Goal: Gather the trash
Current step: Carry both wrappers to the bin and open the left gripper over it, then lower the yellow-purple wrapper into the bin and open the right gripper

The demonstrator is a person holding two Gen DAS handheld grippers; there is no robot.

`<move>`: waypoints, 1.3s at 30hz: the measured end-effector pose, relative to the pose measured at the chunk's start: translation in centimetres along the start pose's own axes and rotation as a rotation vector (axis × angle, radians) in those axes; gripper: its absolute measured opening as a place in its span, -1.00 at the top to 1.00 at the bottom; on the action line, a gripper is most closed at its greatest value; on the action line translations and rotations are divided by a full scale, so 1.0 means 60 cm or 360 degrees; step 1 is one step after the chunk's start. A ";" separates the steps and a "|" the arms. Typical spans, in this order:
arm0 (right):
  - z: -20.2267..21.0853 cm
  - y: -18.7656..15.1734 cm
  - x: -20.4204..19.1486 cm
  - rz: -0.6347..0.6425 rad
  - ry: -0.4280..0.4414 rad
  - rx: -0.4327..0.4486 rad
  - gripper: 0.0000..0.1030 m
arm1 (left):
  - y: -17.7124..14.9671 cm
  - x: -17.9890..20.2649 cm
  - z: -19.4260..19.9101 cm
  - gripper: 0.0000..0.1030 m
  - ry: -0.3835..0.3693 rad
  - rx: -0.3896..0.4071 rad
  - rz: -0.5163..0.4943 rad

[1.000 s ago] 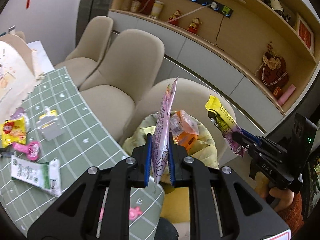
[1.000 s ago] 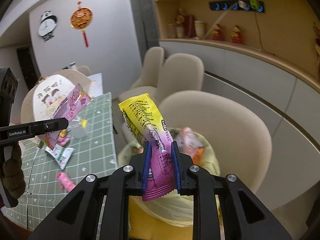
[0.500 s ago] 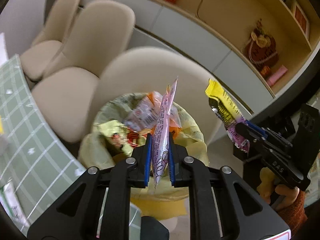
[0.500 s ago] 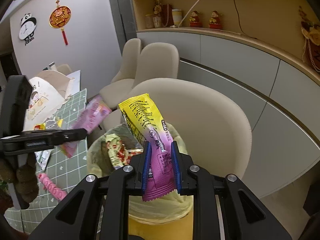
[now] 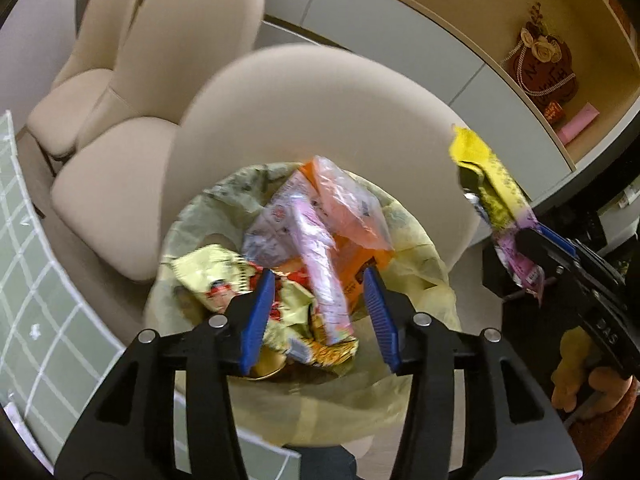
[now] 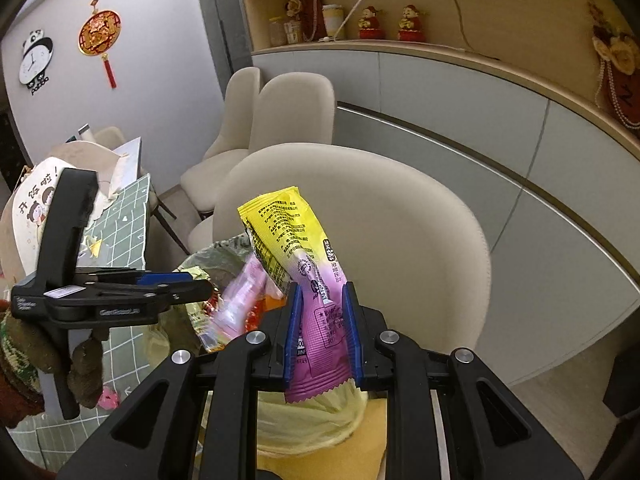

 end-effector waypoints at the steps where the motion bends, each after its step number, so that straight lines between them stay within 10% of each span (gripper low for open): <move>1: -0.007 0.002 -0.010 0.0014 0.0020 -0.0005 0.60 | 0.001 -0.004 0.011 0.13 0.0023 0.0021 0.0004; 12: -0.116 -0.015 -0.135 0.0135 0.0351 -0.0268 0.60 | -0.041 -0.096 0.138 0.04 0.0207 0.0164 0.0187; 18: -0.176 -0.098 -0.135 0.0300 0.0163 -0.0535 0.60 | -0.112 -0.176 0.213 0.04 0.0326 0.0204 0.0362; 27: -0.149 -0.105 -0.143 0.0290 0.0126 -0.0482 0.37 | -0.232 -0.264 0.281 0.04 0.0463 0.0185 0.0622; 39: -0.016 -0.065 -0.212 0.0196 0.0205 -0.0052 0.12 | -0.351 -0.355 0.395 0.00 0.0723 0.0369 0.0903</move>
Point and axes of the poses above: each gripper's, at about its wrist camera, not at the fingertips, and z roughly against the way its jaws point, x to its right, y to its top, the point moved 8 cm from there along -z, roughly the way its jaws point, and after that the axes turned 3 degrees about x, right-handed, at the moved point
